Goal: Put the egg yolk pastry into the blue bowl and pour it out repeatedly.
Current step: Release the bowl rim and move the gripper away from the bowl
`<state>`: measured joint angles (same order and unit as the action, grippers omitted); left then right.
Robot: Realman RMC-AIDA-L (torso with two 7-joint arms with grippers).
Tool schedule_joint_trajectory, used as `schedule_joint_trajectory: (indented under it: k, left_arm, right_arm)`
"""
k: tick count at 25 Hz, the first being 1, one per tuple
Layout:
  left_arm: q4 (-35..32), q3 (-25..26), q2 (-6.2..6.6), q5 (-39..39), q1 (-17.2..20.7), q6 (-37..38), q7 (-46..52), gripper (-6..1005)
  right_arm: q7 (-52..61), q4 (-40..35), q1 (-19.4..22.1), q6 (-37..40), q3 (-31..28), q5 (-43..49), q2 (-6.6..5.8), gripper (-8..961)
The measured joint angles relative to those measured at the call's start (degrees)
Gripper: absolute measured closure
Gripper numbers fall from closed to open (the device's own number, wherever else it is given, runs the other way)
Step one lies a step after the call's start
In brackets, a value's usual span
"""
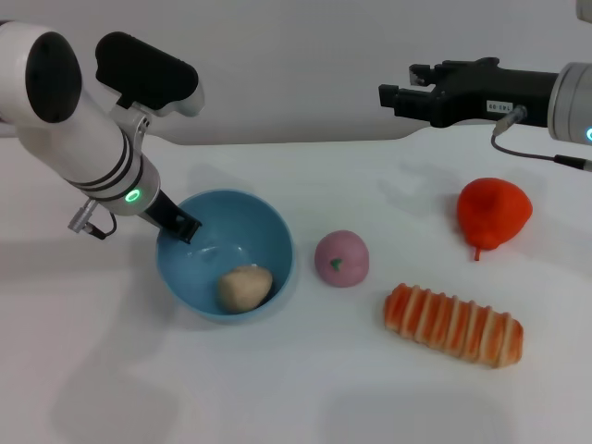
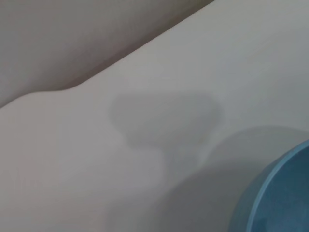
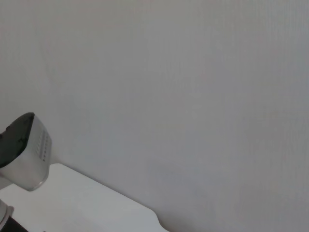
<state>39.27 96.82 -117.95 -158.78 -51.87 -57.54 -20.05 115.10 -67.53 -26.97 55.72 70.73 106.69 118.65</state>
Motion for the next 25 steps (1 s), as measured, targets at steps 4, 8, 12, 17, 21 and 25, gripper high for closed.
schedule_joint_trajectory:
  k: [4, 8, 12, 17, 21, 25]
  left_arm:
    - [-0.4, -0.2, 0.01, -0.1, 0.0, 0.1, 0.5, 918]
    - [-0.5, -1.6, 0.08, -0.1, -0.3, 0.0, 0.5, 816]
    - [0.2, -3.3, 0.10, -0.4, -0.3, 0.2, 0.8, 733]
    - [1.6, -3.3, 0.10, -1.8, -0.1, 0.0, 1.5, 630]
    - [2.8, -3.5, 0.09, -3.5, 0.2, -0.4, 1.9, 556]
    - [4.7, -3.7, 0.11, -4.2, 0.2, -1.6, 1.9, 504]
  right_arm:
    - [0.0, 0.0, 0.0, 0.0, -0.1, -0.1, 0.00, 436]
    - [-0.1, 0.0, 0.0, -0.1, -0.1, -0.1, 0.00, 436]
    - [-0.4, 0.3, 0.0, -0.7, -0.1, 0.0, -0.06, 436]
    - [-1.5, 0.7, 0.5, -0.8, -0.5, 0.7, -0.06, 436]
    - [-1.5, 1.0, 1.2, -0.9, -1.2, 0.5, 0.05, 436]
    - [-1.6, 1.7, 1.4, -1.9, -1.3, 0.5, 0.09, 436]
